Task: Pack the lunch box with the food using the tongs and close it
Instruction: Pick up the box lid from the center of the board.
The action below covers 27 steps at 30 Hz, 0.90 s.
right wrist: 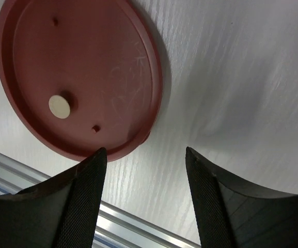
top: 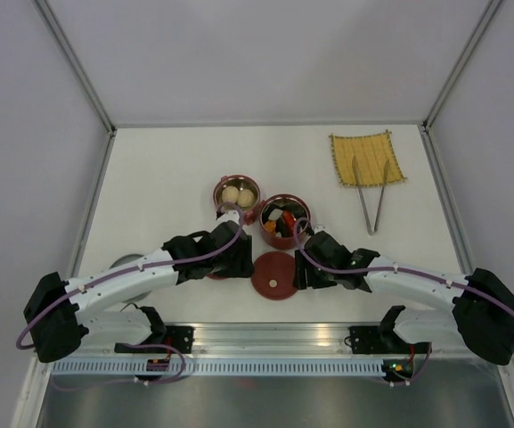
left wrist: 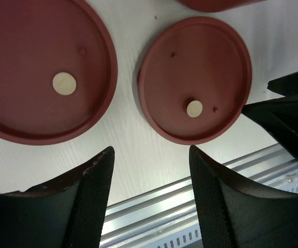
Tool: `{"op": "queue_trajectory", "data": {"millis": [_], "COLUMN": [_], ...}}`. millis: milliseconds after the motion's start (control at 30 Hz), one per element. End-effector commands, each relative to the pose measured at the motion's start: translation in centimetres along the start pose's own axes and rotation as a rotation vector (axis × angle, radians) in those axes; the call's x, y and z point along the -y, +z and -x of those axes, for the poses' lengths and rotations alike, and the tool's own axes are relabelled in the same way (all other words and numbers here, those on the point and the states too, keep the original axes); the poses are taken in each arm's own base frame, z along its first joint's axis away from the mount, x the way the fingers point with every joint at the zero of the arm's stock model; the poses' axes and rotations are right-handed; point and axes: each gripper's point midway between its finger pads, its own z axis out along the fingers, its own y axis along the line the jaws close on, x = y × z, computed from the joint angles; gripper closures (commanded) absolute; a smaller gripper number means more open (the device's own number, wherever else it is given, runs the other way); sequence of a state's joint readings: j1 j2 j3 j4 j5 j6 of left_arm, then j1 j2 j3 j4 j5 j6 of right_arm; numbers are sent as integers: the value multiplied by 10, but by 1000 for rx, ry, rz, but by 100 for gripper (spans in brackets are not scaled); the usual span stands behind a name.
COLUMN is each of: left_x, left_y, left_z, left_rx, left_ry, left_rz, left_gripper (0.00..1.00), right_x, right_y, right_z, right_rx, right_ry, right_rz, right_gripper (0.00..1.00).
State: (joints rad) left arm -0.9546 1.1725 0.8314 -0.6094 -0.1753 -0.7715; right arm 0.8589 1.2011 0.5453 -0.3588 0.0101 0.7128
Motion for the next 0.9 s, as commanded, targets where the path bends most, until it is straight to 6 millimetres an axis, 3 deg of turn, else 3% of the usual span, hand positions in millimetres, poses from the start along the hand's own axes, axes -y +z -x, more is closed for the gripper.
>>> {"op": "queue_trajectory", "data": {"millis": [0,500,600,833,867], "left_x": [-3,-4,-6,-23,-25], "left_y": [9,29,30,27,24], "left_z": [-1,-6,-7,-5,-2], "left_rx": [52,55,57,104,118], "left_ry": [-140,-125,-123,-132,-135], "left_rz": [40,42,48,103,105], "left_gripper": [35,31,30,26,25], "right_x": [-11,-5,-5,-4,-4], "right_y": [2,22,25,20,15], "right_z": [29,25,23,16,16], "right_rx": [130,148,141,130,128], "right_ry": [63,109,99,91,91], "right_rz": [-5,-71,-86,-115,-124], "right_gripper": [33,49,57,98,100]}}
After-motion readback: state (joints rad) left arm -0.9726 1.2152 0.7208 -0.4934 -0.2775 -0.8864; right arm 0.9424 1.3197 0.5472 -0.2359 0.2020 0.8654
